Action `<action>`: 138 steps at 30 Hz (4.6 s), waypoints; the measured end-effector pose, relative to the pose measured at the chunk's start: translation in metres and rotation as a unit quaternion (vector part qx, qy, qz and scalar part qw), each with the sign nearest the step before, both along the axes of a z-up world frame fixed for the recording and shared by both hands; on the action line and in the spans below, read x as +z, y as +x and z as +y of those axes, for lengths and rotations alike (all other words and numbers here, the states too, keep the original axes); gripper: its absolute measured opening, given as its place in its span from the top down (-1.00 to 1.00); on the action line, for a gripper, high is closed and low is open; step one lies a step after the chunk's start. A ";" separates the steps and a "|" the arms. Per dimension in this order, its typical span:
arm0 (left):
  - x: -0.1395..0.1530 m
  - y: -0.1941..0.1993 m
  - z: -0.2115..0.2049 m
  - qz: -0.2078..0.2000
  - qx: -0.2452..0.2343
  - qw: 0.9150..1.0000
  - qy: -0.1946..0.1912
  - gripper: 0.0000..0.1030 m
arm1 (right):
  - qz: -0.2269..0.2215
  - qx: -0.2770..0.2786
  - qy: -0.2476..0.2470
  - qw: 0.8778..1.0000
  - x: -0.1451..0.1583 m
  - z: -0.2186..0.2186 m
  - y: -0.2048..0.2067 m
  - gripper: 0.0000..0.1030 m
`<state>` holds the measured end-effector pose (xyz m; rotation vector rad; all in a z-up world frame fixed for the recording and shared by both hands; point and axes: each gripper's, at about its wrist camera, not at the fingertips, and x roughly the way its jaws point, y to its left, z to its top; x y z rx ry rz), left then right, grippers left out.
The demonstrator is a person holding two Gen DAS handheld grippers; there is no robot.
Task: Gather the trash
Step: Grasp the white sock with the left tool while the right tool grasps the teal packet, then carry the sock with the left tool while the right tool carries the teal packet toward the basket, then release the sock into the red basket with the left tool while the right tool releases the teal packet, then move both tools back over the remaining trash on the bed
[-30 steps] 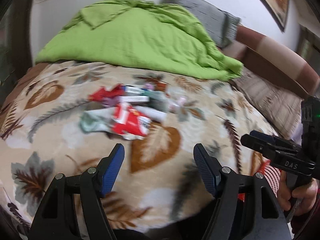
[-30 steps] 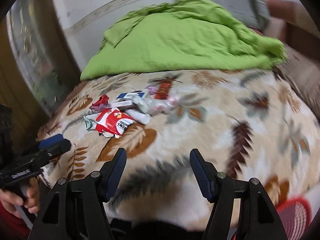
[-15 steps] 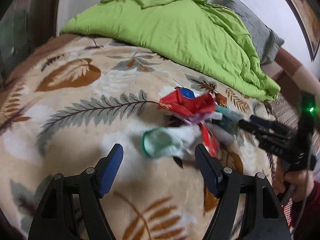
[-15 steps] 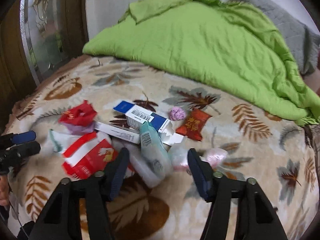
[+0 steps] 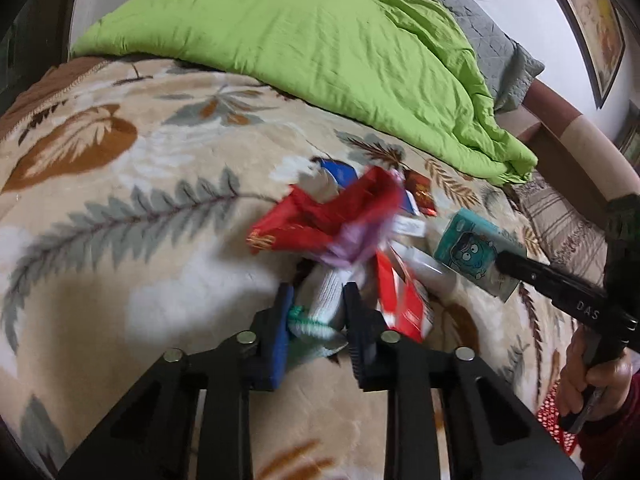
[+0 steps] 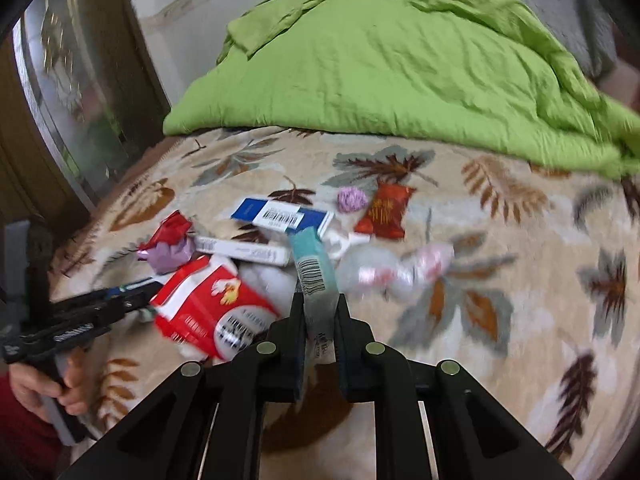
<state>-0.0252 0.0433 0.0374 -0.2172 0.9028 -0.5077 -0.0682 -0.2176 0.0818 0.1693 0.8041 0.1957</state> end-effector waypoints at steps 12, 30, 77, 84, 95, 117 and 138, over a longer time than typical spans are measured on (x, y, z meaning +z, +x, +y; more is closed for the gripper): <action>0.000 -0.056 -0.016 0.005 -0.030 0.999 0.033 0.35 | 0.010 -0.021 0.058 0.998 -0.010 -0.019 -0.068 0.75; -0.001 -0.049 -0.033 -0.034 0.009 0.996 0.079 0.58 | -0.003 -0.041 0.077 0.996 0.000 -0.022 -0.103 0.75; 0.089 -0.216 -0.218 -0.094 -0.240 0.966 0.022 0.58 | -0.060 -0.255 0.130 0.956 0.037 -0.176 -0.324 0.75; 0.089 -0.248 -0.274 -0.074 -0.312 0.947 0.020 0.58 | -0.059 -0.319 0.133 0.936 0.031 -0.213 -0.382 0.75; 0.074 -0.295 -0.354 -0.057 -0.397 0.915 0.030 0.58 | -0.045 -0.374 0.138 0.916 0.013 -0.252 -0.432 0.75; 0.071 -0.287 -0.358 -0.041 -0.387 0.921 0.024 -0.10 | -0.029 -0.369 0.124 0.921 0.008 -0.257 -0.417 0.22; 0.074 -0.168 -0.171 -0.037 -0.164 0.986 0.012 -0.15 | -0.015 -0.175 0.076 0.982 0.022 -0.129 -0.255 -0.06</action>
